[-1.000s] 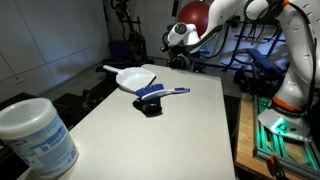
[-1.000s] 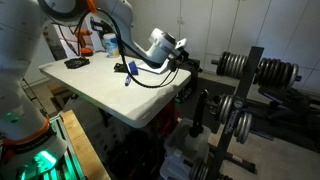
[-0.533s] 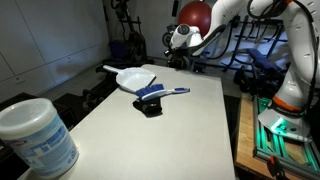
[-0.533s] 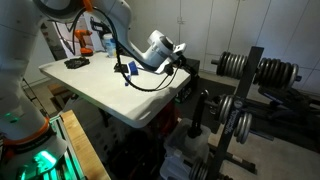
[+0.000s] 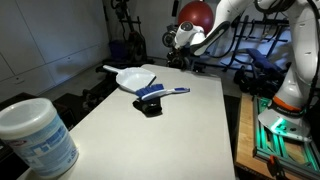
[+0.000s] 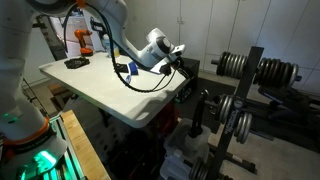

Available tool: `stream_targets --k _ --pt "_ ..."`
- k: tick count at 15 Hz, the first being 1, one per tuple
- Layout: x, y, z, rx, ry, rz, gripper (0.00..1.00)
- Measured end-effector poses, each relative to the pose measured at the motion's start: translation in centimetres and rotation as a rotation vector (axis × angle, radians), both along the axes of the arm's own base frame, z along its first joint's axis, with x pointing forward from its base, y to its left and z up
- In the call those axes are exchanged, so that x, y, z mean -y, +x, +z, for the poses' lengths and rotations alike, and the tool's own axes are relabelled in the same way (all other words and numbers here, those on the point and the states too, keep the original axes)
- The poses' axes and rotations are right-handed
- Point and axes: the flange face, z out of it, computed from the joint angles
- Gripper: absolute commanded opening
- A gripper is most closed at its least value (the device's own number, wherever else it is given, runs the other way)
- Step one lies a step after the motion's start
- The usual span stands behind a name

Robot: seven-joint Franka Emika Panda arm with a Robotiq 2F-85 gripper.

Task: Move the rope from the top rod to the bottom one

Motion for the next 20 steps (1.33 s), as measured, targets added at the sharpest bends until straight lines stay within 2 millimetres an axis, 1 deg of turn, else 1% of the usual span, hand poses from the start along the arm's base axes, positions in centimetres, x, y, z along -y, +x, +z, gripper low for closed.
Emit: stream_targets --k 3,6,8,11,13,15,18,20 --pt "0.6 -0.8 0.5 -0.053 -0.006 0.026 1.00" --pt "1.1 -1.6 1.7 -0.084 -0.001 0.047 1.00" --pt "0.9 -2.5 3.0 -0.096 0.039 0.049 1.00" --pt "0.4 -4.5 5.3 -0.131 0.131 0.020 1.00" --pt "0.2 -6.0 7.1 -0.170 0.197 -0.032 1.00" --pt "0.3 -7.2 9.1 -0.204 0.220 -0.112 1.00" --pt "0.3 -8.6 11.6 -0.209 0.207 -0.241 1.00" --pt "0.1 -9.1 12.6 -0.182 0.164 -0.324 1.00"
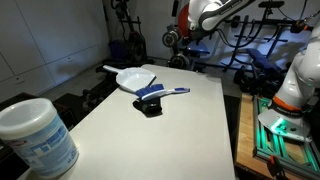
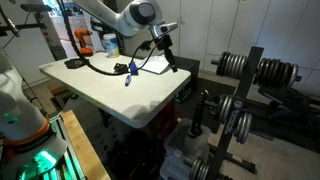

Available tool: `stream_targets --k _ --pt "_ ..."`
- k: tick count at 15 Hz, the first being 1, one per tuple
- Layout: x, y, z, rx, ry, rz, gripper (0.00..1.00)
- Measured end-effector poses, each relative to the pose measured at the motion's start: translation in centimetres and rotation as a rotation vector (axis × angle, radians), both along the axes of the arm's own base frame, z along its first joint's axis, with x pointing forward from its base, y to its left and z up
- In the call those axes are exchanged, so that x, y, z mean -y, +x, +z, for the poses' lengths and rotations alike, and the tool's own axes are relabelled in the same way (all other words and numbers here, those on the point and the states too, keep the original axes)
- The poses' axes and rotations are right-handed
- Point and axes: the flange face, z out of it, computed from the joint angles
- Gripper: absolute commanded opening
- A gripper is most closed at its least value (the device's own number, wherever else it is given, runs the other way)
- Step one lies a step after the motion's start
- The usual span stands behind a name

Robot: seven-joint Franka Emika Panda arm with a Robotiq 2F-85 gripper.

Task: Move the rope from the top rod to the bottom one

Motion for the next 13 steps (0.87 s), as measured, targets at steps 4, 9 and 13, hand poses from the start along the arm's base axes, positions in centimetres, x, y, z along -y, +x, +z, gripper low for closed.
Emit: stream_targets --k 4,9,13 --pt "-1.5 -0.7 0.6 -0.015 -0.048 -0.101 1.00" --pt "-3.3 -1.0 0.7 -0.025 -0.057 -0.142 1.00" --pt "-3.7 -0.9 0.8 -0.016 -0.059 -0.147 1.00"
